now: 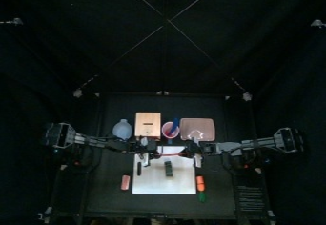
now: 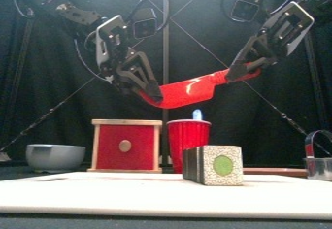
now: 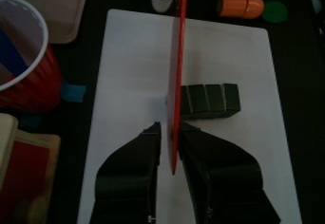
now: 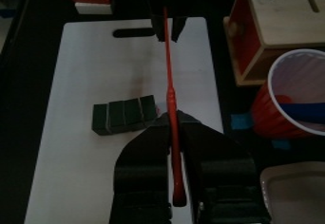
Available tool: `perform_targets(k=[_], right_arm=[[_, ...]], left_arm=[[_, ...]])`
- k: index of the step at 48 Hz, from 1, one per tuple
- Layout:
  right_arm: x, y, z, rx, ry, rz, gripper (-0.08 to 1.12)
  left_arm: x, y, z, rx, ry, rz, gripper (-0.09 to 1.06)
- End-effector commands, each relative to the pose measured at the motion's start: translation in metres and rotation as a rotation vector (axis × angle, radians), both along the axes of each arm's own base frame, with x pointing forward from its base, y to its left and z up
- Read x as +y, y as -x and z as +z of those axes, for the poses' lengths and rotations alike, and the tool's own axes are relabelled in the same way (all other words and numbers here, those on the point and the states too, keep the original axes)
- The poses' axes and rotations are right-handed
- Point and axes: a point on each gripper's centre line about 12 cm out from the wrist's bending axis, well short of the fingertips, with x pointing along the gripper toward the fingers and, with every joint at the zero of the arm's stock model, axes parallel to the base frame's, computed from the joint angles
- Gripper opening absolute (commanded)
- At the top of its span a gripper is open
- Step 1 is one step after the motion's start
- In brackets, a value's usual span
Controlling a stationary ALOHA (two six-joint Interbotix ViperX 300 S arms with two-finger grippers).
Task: Place sushi on board then cut the sushi with the knife then place the pieces on the plate
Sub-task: Cut the sushi into 4 pieces
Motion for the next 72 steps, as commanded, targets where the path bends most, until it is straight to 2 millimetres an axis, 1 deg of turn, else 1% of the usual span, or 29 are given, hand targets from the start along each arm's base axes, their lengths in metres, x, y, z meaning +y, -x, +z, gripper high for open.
perform_targets(k=[1,6,17,24,39,56,72], right_arm=[[0.003,-0.005,0.005,-0.012,-0.015,0.001,0.37],[0.005,-0.007,0.000,0.014,-0.035,-0.007,0.37],[0.009,-0.009,-0.016,0.116,-0.081,-0.022,0.37],[0.013,-0.009,-0.027,0.175,-0.089,-0.017,0.37],[0.016,-0.013,-0.044,0.236,-0.109,-0.028,0.37],[0.013,-0.012,-0.052,0.277,-0.107,-0.038,0.37],[0.001,-0.013,-0.054,0.282,-0.105,-0.072,0.37]], left_arm=[[-0.001,-0.008,0.010,-0.034,0.001,0.000,0.52],[-0.002,-0.010,0.005,-0.026,0.002,-0.001,0.52],[-0.023,-0.015,-0.003,-0.008,-0.001,-0.055,0.52],[-0.034,-0.015,-0.010,0.014,0.000,-0.084,0.52],[-0.047,-0.015,-0.019,0.036,0.011,-0.106,0.52],[-0.052,-0.015,-0.029,0.062,0.026,-0.104,0.52],[-0.052,-0.017,-0.038,0.081,0.031,-0.097,0.52]])
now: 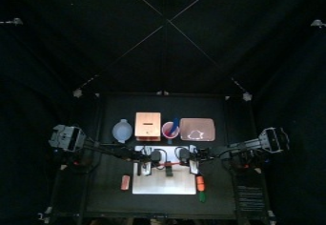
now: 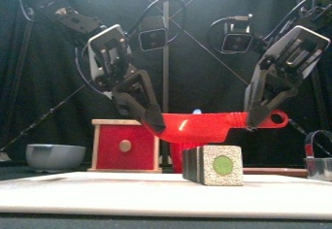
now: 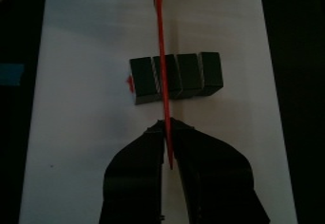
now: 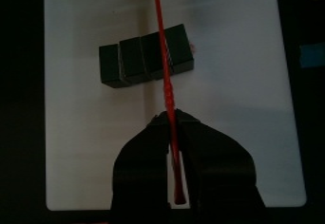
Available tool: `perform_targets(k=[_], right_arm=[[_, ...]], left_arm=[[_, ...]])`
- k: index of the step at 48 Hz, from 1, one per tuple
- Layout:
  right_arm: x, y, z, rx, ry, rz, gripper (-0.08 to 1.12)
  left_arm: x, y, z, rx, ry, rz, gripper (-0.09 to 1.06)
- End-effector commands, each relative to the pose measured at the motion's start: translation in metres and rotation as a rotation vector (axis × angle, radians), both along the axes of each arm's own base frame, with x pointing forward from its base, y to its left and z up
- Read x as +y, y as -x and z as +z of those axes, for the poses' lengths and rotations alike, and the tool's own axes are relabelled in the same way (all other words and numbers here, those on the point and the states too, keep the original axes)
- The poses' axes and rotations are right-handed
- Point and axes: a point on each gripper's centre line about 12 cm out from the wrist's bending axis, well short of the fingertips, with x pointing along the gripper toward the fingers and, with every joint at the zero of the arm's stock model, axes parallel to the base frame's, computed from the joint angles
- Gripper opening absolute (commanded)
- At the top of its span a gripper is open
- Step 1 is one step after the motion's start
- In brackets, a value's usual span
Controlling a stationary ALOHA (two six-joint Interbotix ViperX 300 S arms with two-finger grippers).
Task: Place sushi on board then cut the sushi with the knife then place the pieces on the plate
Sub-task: Cut the sushi into 4 pieces
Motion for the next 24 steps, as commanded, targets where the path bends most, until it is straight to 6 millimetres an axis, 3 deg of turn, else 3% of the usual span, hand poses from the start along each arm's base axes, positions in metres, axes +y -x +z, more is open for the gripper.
perform_targets(k=[1,24], right_arm=[[-0.007,-0.005,0.009,-0.028,-0.001,-0.025,0.37],[-0.009,-0.005,-0.002,0.012,0.000,-0.030,0.37]], left_arm=[[-0.004,-0.006,0.009,-0.030,0.005,-0.008,0.52],[-0.008,-0.008,0.008,-0.030,0.014,-0.007,0.52]])
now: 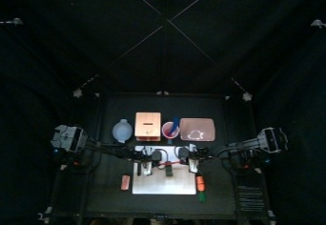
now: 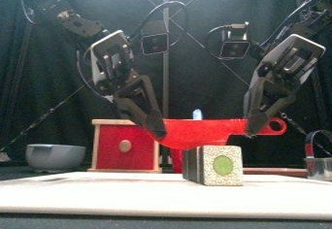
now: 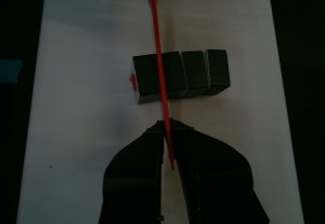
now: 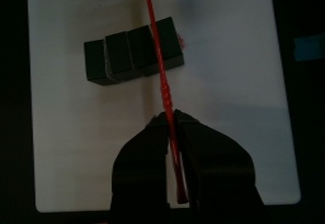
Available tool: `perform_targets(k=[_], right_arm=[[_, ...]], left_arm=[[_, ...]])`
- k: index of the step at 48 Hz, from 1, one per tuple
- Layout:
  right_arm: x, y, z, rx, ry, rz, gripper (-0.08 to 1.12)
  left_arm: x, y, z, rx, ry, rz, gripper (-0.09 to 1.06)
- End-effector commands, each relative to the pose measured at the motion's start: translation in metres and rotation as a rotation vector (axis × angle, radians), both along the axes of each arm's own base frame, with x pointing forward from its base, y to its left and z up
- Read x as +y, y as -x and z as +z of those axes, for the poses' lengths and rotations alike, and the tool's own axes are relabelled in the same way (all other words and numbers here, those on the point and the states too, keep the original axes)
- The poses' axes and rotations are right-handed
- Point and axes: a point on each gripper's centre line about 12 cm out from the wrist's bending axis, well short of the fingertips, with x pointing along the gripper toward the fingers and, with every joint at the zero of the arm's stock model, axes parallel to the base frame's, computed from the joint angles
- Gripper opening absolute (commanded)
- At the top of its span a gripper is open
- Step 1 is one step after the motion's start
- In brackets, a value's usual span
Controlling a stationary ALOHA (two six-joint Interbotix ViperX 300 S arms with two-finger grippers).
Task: Place sushi on board then cut the sushi with the knife then place the pieces on the plate
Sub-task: Cut the sushi into 4 pieces
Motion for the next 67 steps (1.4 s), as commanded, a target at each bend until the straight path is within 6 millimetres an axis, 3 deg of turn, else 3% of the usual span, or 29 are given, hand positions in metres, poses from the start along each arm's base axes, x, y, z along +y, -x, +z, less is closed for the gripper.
perform_targets(k=[1,25,39,53,67], right_arm=[[-0.006,-0.004,0.006,-0.020,-0.003,-0.021,0.37],[-0.007,-0.004,0.006,-0.018,0.003,-0.020,0.37],[-0.009,-0.002,-0.008,0.034,-0.002,-0.031,0.37],[-0.010,-0.001,-0.019,0.072,-0.011,-0.046,0.37],[-0.028,0.002,-0.022,0.081,-0.013,-0.103,0.37]], left_arm=[[-0.008,-0.005,0.009,-0.029,0.014,-0.009,0.52],[-0.013,-0.006,0.010,-0.030,0.029,-0.009,0.52],[-0.010,-0.006,-0.012,0.022,0.015,-0.005,0.52],[0.001,-0.008,-0.024,0.050,-0.010,0.002,0.52],[0.020,-0.010,-0.025,0.051,-0.055,0.004,0.52]])
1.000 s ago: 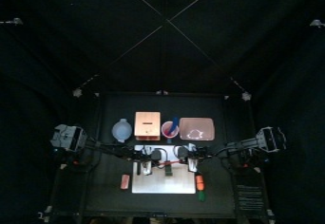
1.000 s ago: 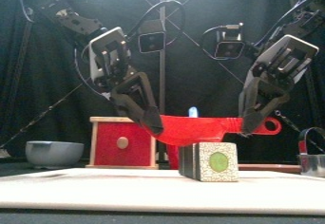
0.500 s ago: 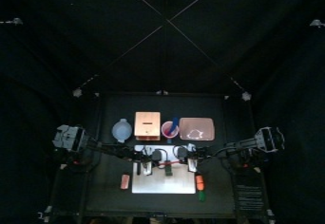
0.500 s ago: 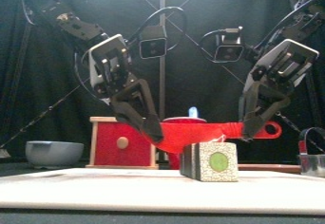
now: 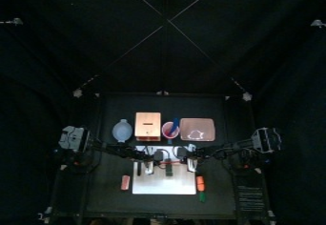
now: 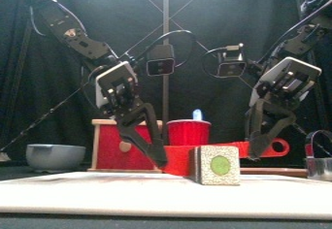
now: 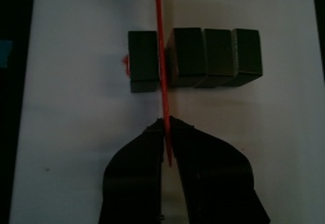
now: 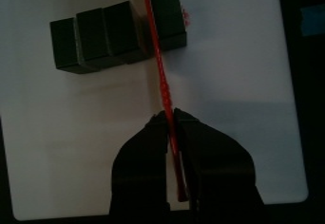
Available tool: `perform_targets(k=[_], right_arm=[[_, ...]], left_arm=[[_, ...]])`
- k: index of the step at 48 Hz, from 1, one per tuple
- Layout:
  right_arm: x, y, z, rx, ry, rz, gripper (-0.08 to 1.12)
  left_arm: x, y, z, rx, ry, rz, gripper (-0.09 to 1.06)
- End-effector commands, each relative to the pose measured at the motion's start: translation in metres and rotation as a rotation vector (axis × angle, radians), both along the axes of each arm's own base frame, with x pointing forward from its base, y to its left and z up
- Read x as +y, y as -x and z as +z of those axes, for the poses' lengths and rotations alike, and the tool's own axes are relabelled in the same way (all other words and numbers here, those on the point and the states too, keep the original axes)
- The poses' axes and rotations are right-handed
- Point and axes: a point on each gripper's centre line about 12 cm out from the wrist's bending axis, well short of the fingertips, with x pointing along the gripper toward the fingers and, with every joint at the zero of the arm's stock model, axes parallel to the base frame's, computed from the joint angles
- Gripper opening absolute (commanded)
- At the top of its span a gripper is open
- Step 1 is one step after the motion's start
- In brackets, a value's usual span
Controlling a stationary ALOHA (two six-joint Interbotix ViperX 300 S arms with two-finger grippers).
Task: Place sushi on board then cut the sushi with the knife then place the pieces on the plate
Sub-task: Cut the sushi into 4 pieces
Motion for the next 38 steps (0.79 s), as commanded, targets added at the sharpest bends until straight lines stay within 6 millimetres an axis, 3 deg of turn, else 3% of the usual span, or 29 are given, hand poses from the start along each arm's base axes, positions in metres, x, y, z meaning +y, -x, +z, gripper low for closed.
perform_targets(k=[1,14,22,29,38], right_arm=[[-0.013,0.000,0.005,-0.012,0.000,-0.043,0.37],[-0.014,-0.003,0.016,-0.034,0.003,-0.042,0.37],[-0.012,-0.003,0.034,-0.049,-0.008,-0.038,0.37],[-0.003,-0.004,0.052,-0.083,-0.018,-0.014,0.37],[0.015,-0.004,0.058,-0.101,-0.047,0.022,0.37]], left_arm=[[0.003,-0.004,0.008,-0.021,-0.012,-0.006,0.52],[0.009,-0.004,0.018,-0.044,-0.028,-0.011,0.52],[0.006,-0.004,0.038,-0.088,-0.024,-0.017,0.52],[-0.006,-0.003,0.056,-0.134,-0.017,-0.043,0.52],[-0.026,0.000,0.059,-0.140,-0.011,-0.090,0.52]])
